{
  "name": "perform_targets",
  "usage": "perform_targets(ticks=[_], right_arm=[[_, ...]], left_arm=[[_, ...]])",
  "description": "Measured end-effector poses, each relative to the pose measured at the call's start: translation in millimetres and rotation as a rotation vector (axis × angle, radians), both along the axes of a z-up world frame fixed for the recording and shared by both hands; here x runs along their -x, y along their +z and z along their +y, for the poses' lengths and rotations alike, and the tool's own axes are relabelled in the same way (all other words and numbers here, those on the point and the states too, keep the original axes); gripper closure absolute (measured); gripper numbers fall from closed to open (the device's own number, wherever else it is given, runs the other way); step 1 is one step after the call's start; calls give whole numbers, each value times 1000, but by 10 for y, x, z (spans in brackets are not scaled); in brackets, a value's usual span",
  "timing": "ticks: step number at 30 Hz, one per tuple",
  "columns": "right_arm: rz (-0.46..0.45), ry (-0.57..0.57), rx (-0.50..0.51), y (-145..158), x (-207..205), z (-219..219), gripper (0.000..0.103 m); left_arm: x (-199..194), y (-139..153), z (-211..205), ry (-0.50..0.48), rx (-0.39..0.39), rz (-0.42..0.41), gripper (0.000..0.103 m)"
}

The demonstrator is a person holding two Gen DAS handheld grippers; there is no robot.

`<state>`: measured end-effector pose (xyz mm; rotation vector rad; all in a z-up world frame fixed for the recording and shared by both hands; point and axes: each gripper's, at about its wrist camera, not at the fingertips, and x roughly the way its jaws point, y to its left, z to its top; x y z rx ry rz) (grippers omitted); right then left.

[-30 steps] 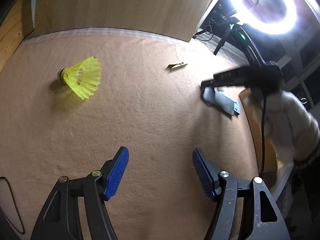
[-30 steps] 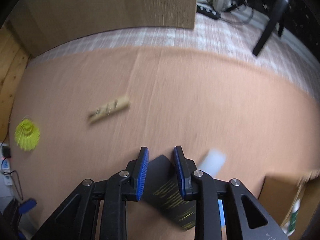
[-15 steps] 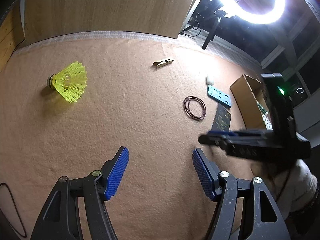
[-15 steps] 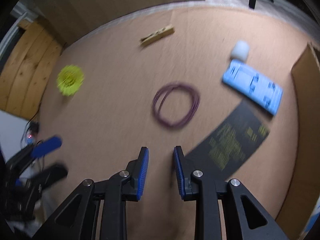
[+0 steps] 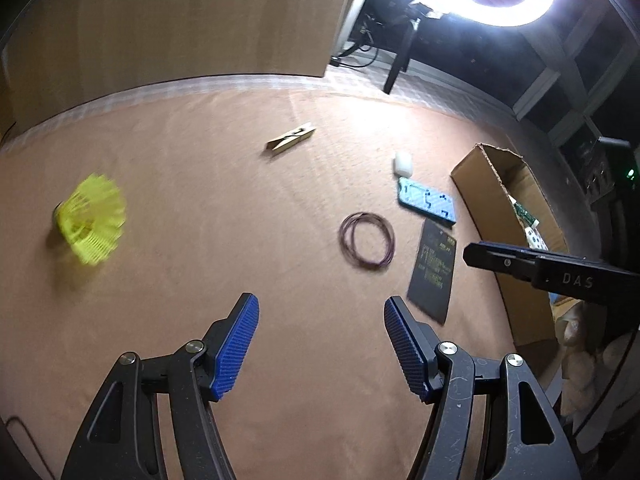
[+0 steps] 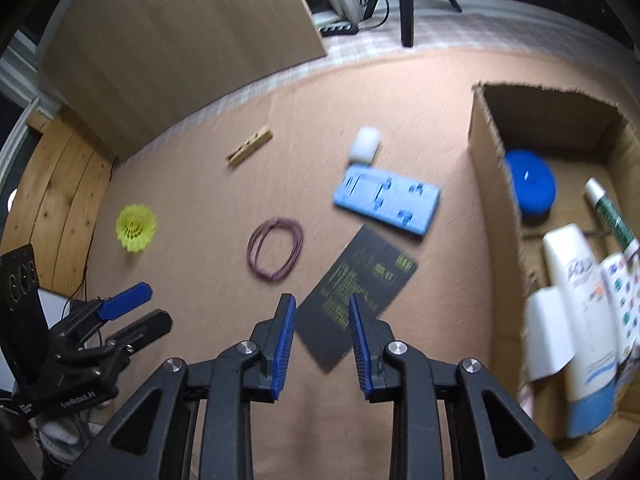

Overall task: Organize objects
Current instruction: 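Move the right tool to the blue phone stand while the left tool approaches the purple rubber band, then grasp the blue phone stand with the right tool while the left tool grasps the purple rubber band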

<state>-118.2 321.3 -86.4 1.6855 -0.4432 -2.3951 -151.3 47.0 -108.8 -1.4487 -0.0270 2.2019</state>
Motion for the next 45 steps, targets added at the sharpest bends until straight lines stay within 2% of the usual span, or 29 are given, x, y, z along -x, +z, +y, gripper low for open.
perform_targets(ticks=[3,12,22,26,29,32,34,35,41,45], right_arm=[[12,-4,-26,-52,236,-192,76],[-4,-12,-109,-205,859,-185,73],[-57,19,-150,-418,1249,-230,69],[-79,3,-152,-479,1332,-221,69],[-97,-8,-159,-527,1363,-204,69],[-117,-15,-178,-562,1378,-197,68],[-123,-18,-176,-571,1378,-193,66],[-129,-20,-173,-569,1375,-194,65],[-164,-24,-109,-585,1263,-219,57],[-181,-39,-38,-593,1128,-191,57]], left_arm=[[114,-51,174,-19,9,-12,38],[340,-168,559,-41,41,-22,38],[546,-304,810,-52,92,-25,45],[569,-347,881,-70,118,-24,48],[579,-404,921,-76,155,-22,53],[582,-415,937,-80,191,-3,62],[578,-417,933,-83,228,13,72],[577,-420,922,-82,238,19,74],[574,-423,766,-70,267,35,75],[567,-429,628,-56,278,40,75]])
